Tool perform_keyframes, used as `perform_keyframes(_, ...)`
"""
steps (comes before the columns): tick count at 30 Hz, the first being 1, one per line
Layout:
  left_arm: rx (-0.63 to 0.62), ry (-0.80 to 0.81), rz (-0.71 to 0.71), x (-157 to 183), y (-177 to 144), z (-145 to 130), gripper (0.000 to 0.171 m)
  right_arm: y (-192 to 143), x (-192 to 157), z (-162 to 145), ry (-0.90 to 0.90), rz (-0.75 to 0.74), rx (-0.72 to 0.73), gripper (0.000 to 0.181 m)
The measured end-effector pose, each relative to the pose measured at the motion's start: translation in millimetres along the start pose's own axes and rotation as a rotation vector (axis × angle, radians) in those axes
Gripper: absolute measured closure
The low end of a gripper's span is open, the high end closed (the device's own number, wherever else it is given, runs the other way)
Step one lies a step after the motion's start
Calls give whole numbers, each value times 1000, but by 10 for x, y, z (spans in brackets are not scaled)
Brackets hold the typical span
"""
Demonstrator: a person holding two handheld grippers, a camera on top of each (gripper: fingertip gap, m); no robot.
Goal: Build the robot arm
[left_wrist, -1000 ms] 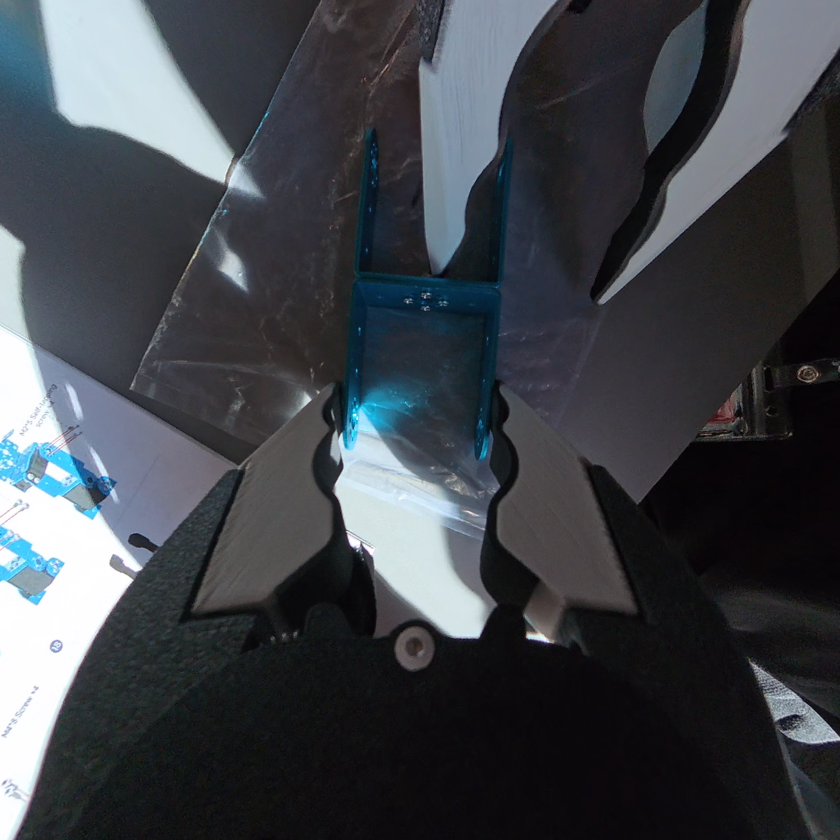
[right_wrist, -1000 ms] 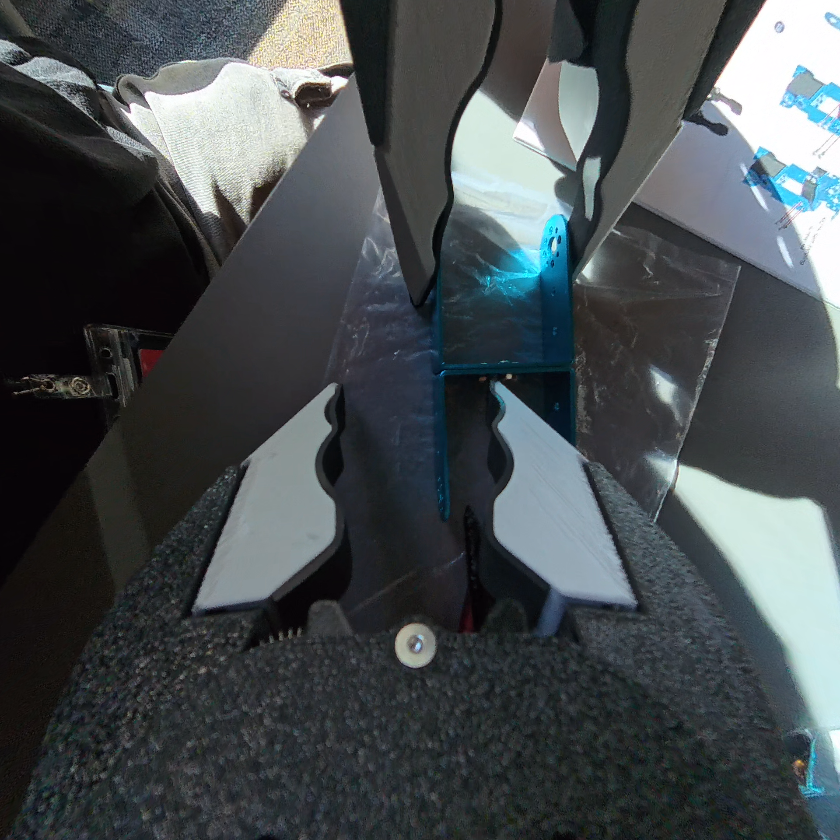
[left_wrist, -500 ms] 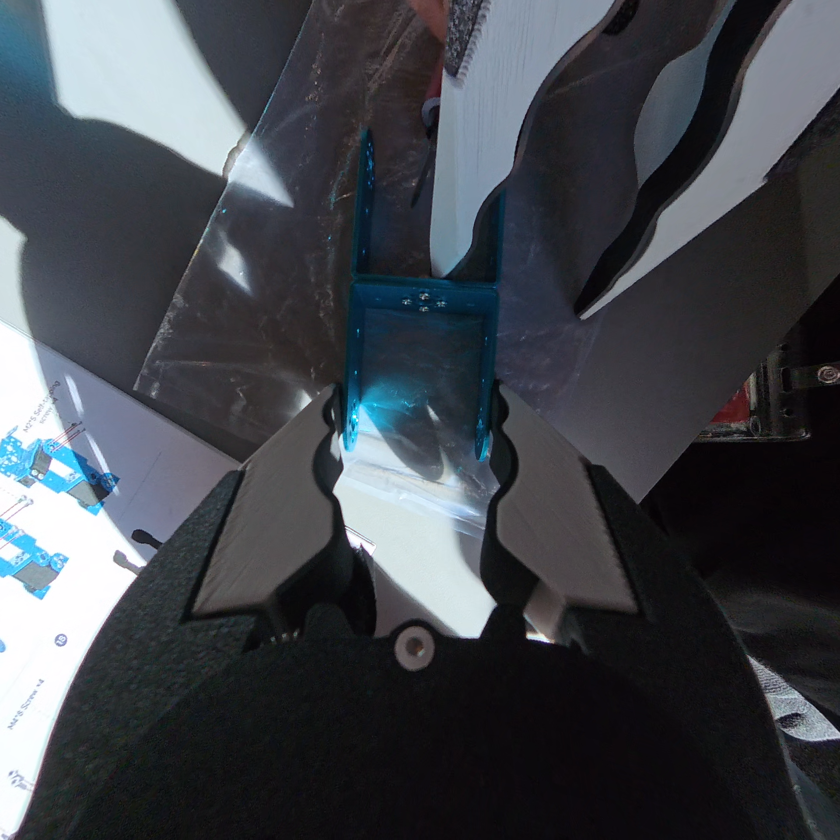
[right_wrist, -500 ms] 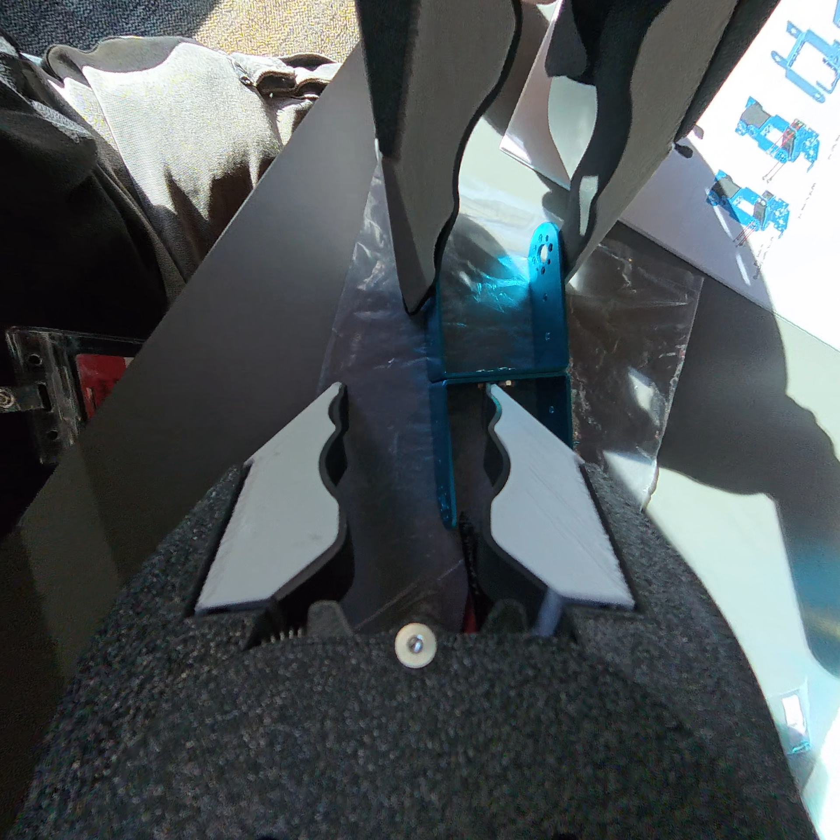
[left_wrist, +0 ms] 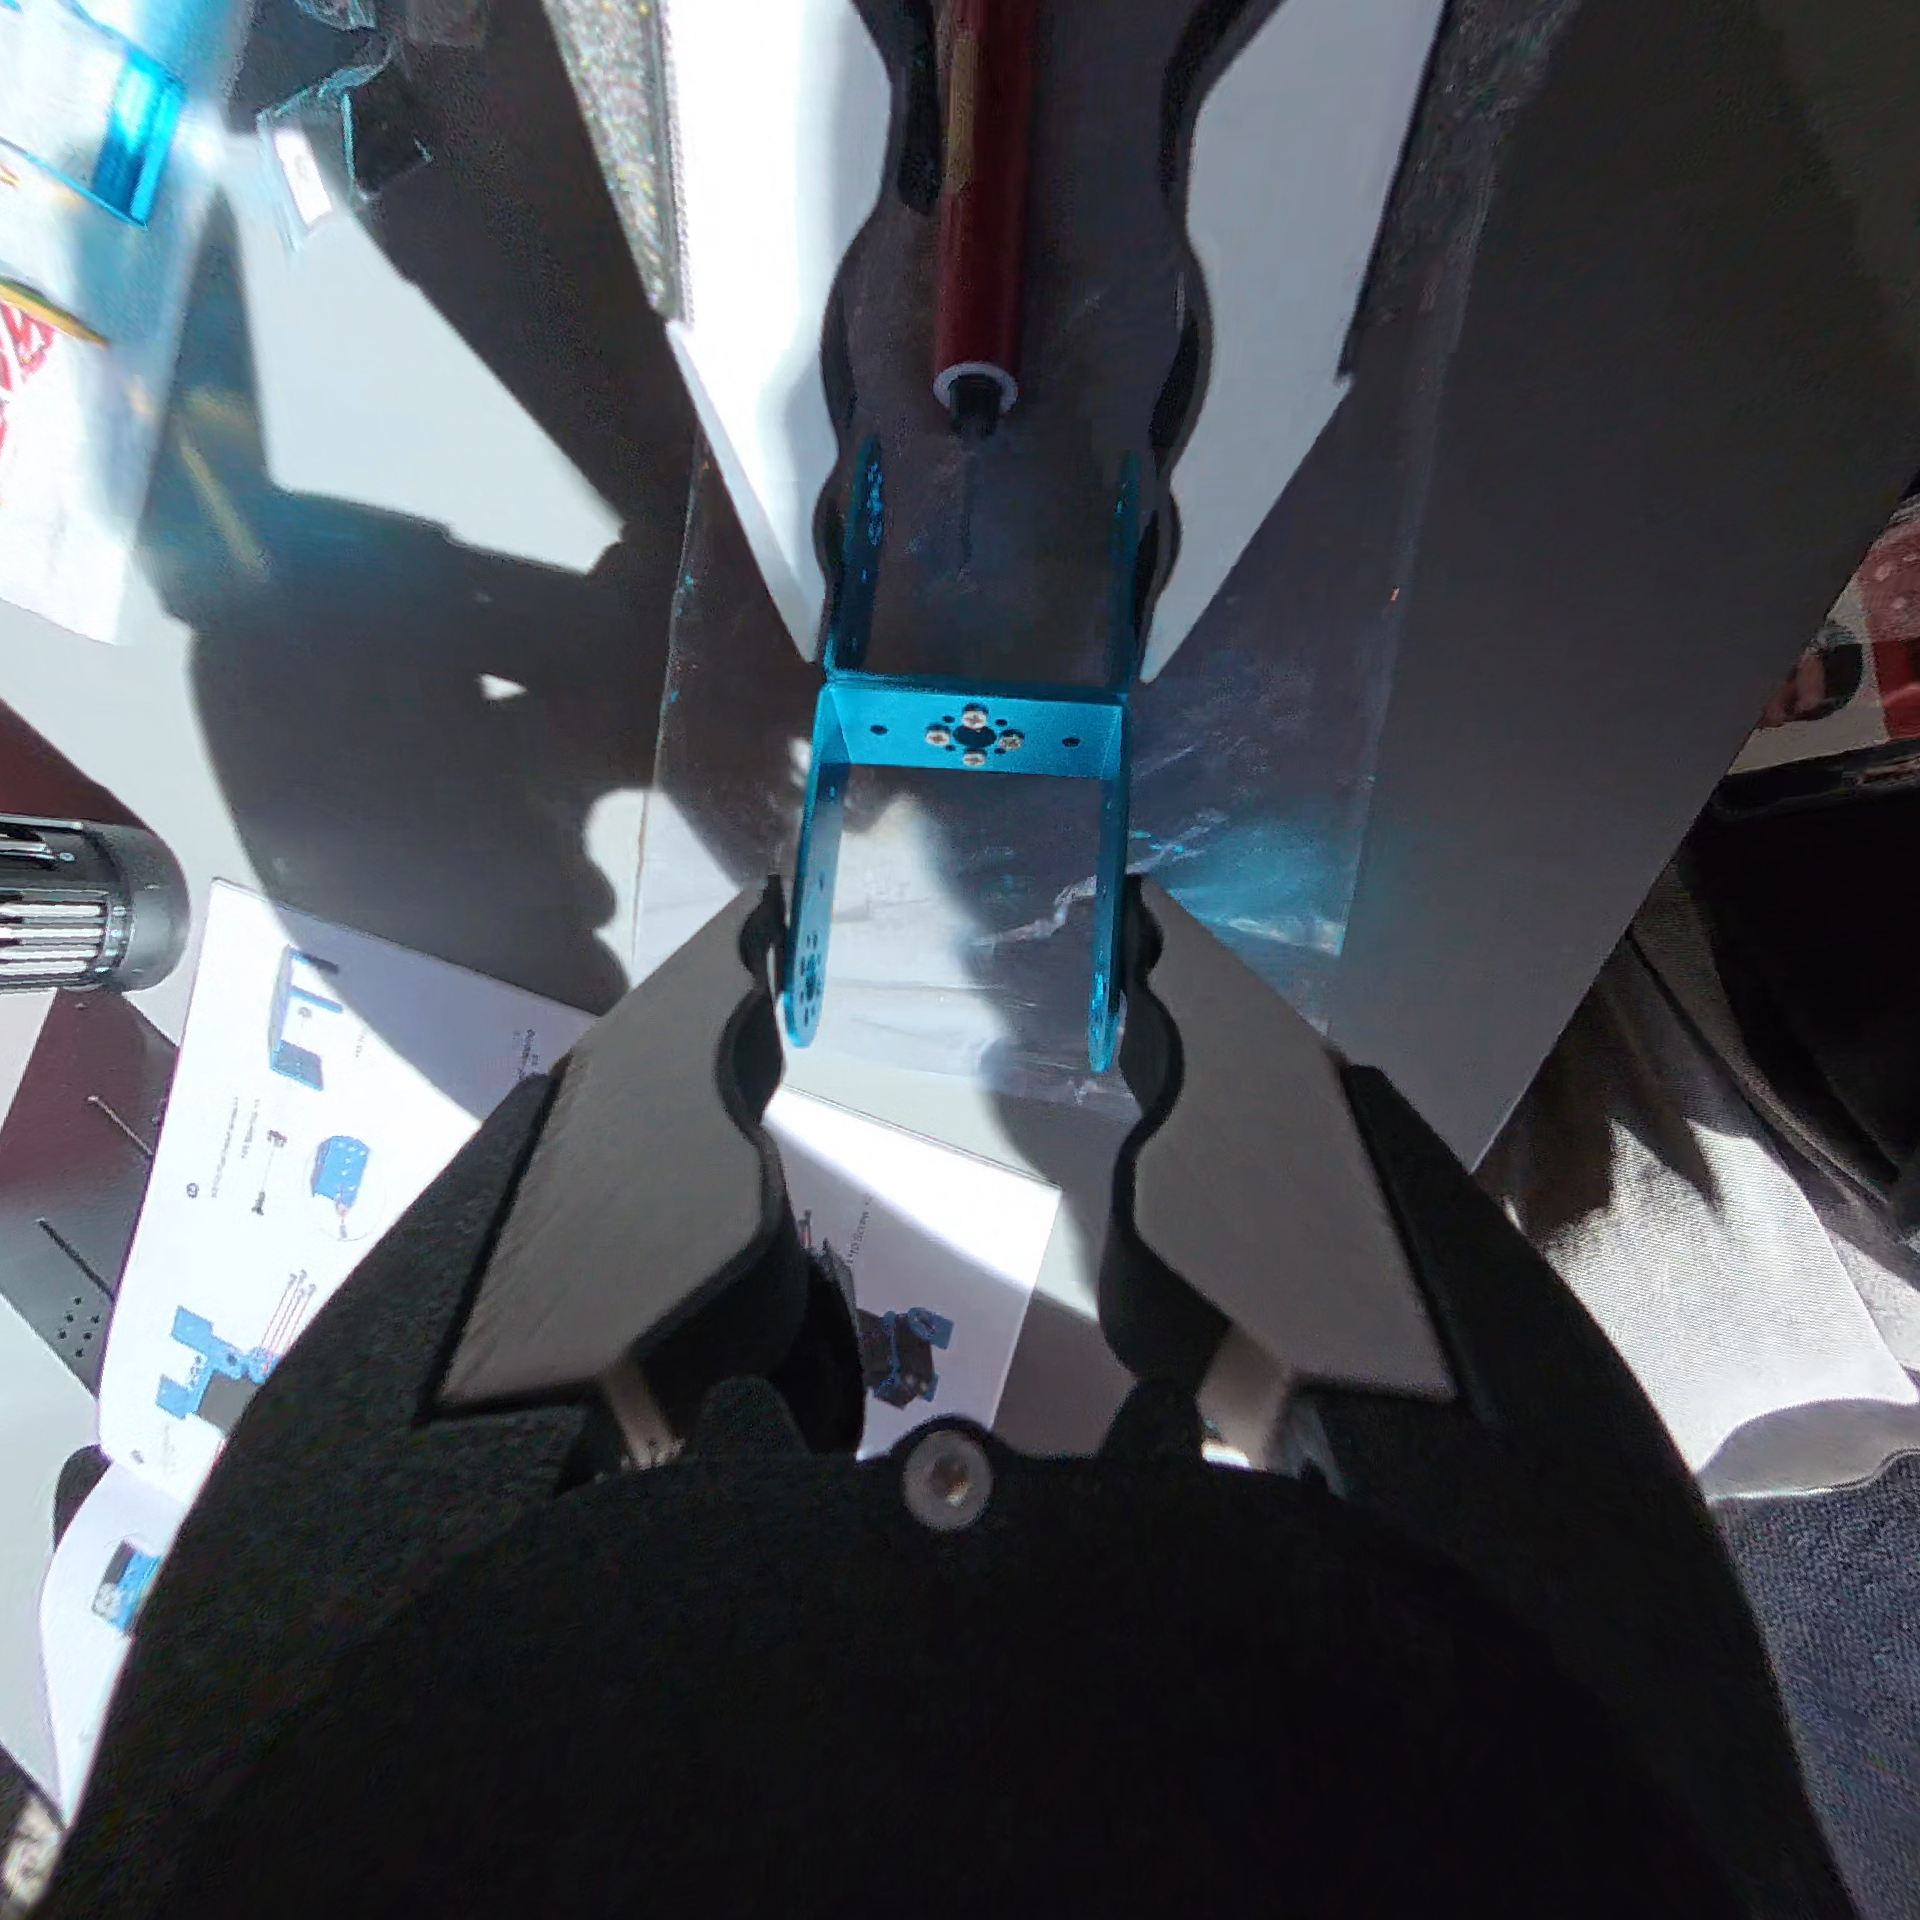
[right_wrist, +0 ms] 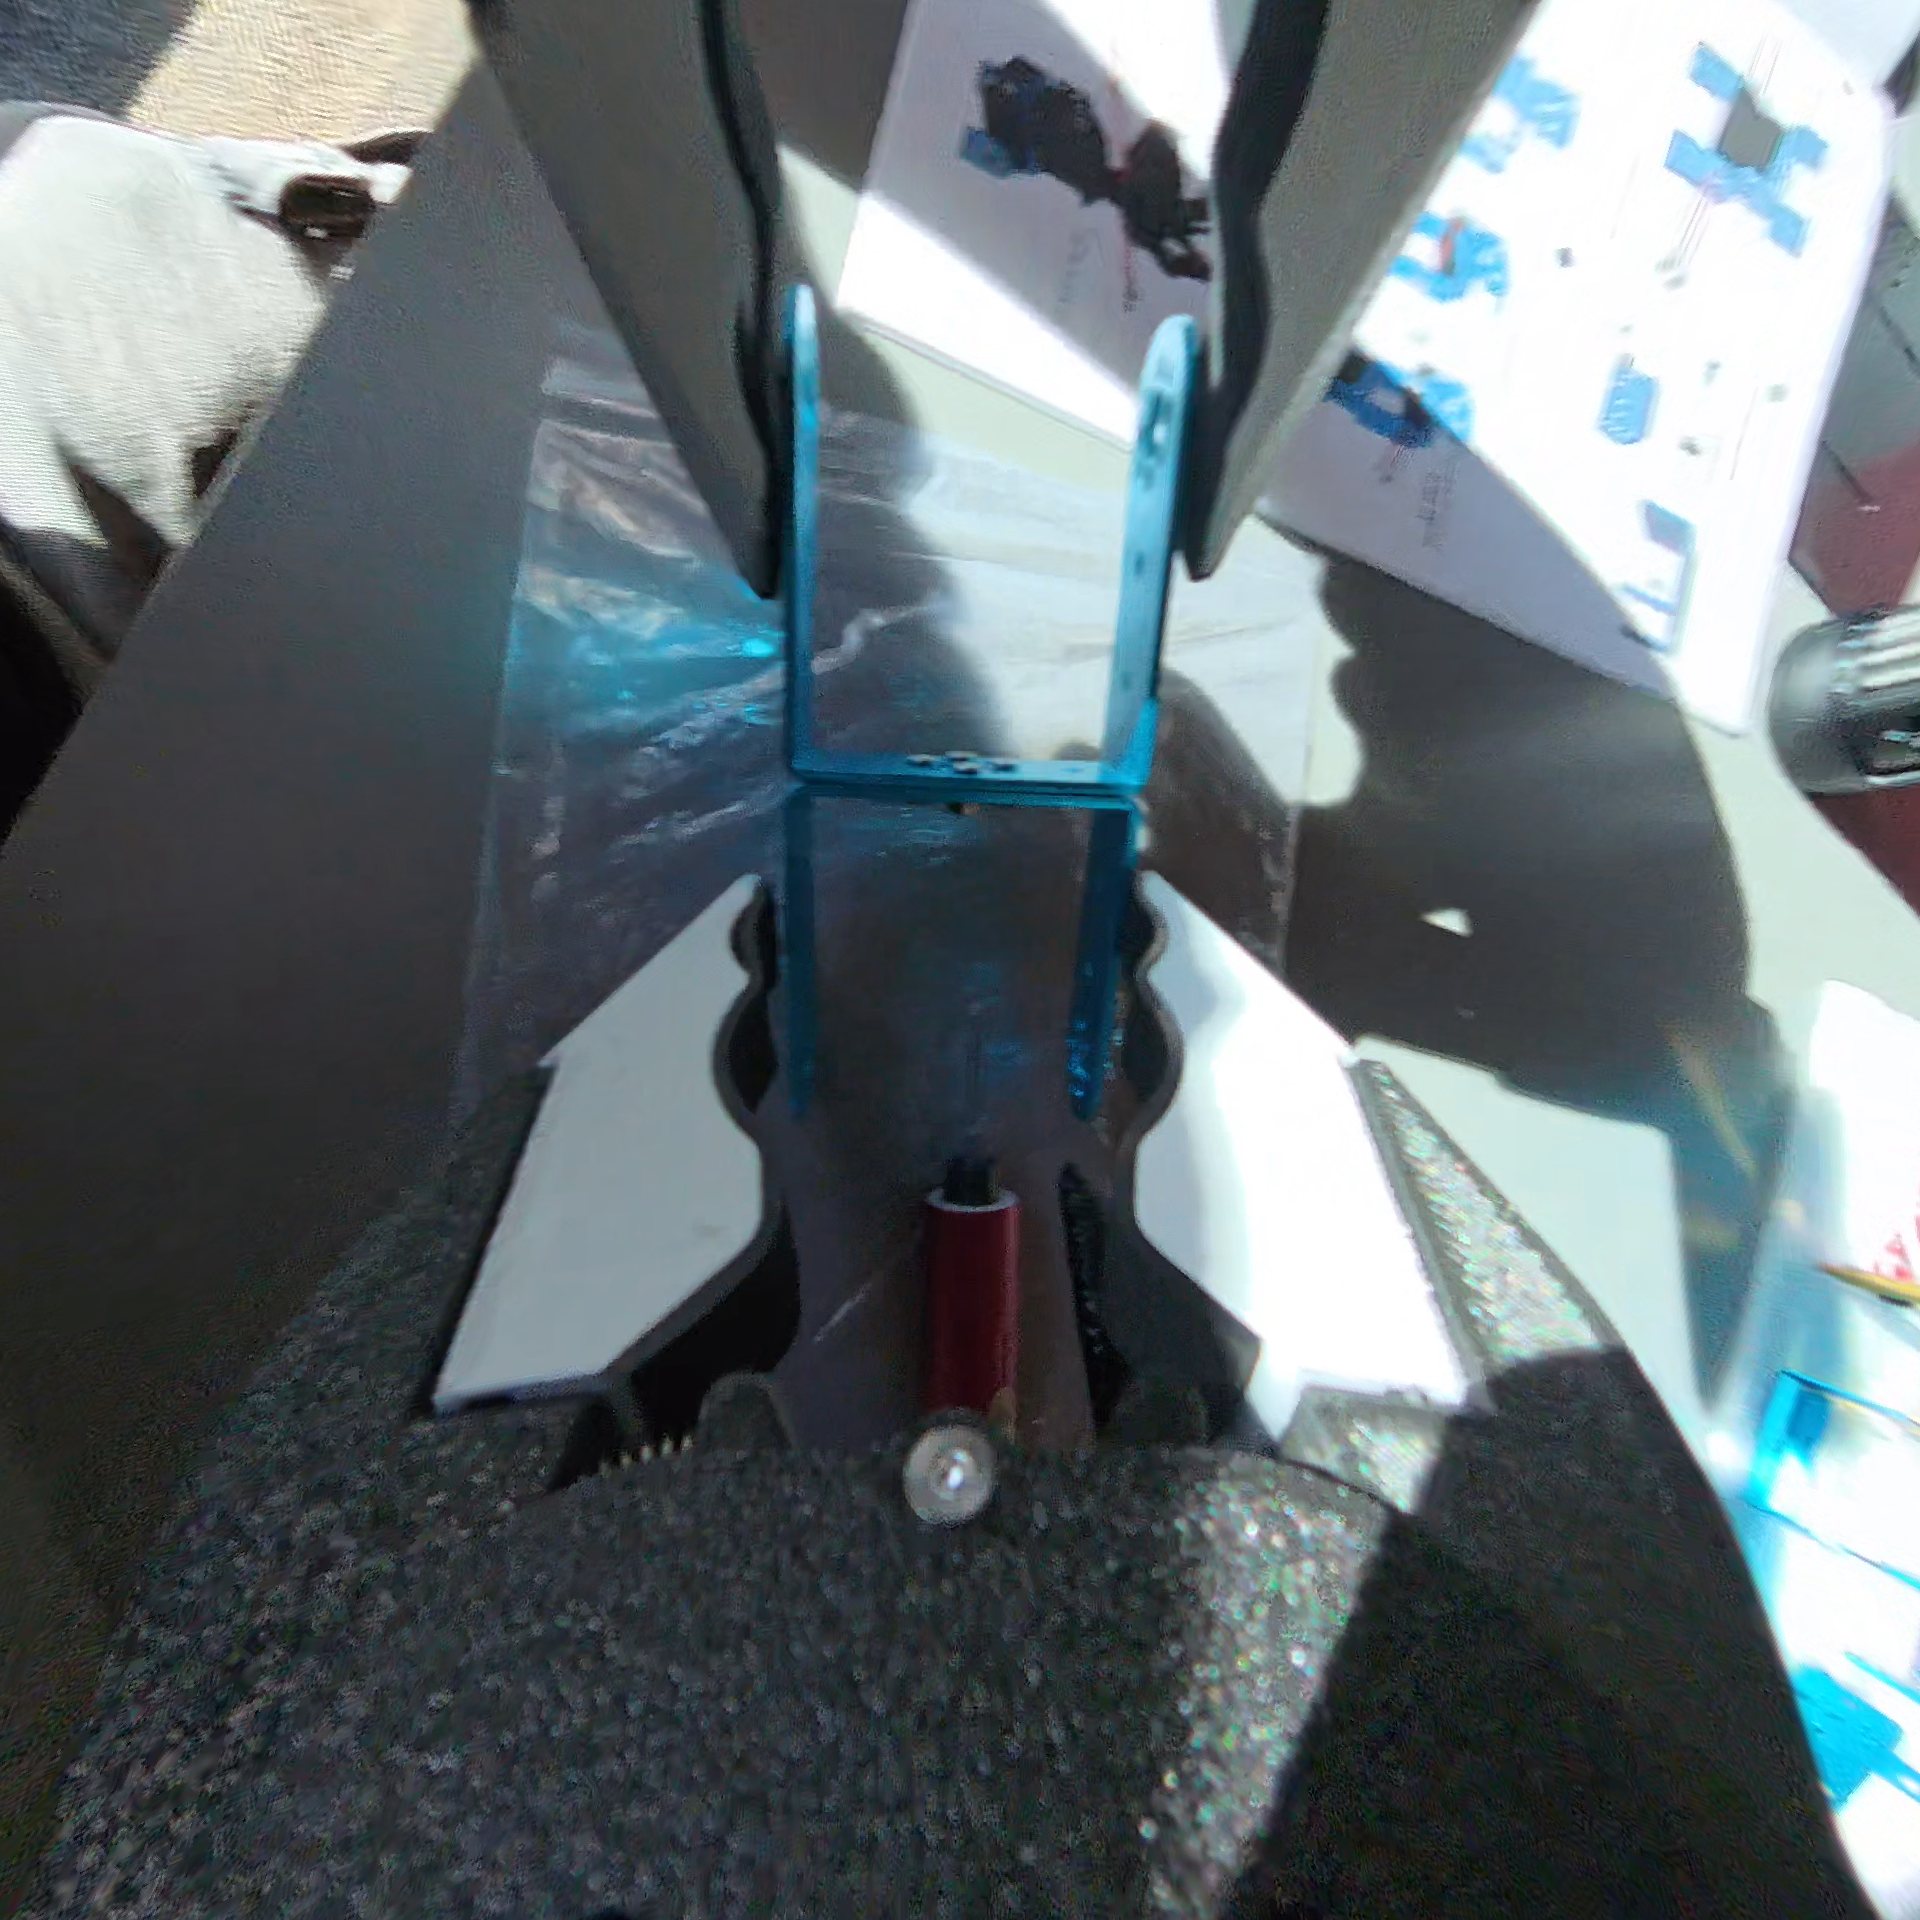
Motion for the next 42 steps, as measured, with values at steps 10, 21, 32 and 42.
perform_keyframes(10,110,-169,-82,-722,-103,-127,101,-17,606,158,184,135,95,118)
perform_keyframes(21,162,-631,80,-877,278,-527,105,65,654,82,546,53,-34,119)
perform_keyframes(32,676,-1208,-123,143,-243,-517,117,190,59,66,792,-35,-149,118)
perform_keyframes(42,490,-1229,501,259,-931,-2360,119,-201,80,729,798,10,292,107)
Point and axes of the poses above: each gripper's, where its closed fingertips meet, y out along the fingers, z out of its top, x = y × z across the jaws, the point moved 2 cm from there along -y, back along the fingers, and after that the axes turned 15 degrees about -x, right-handed, at the moved point
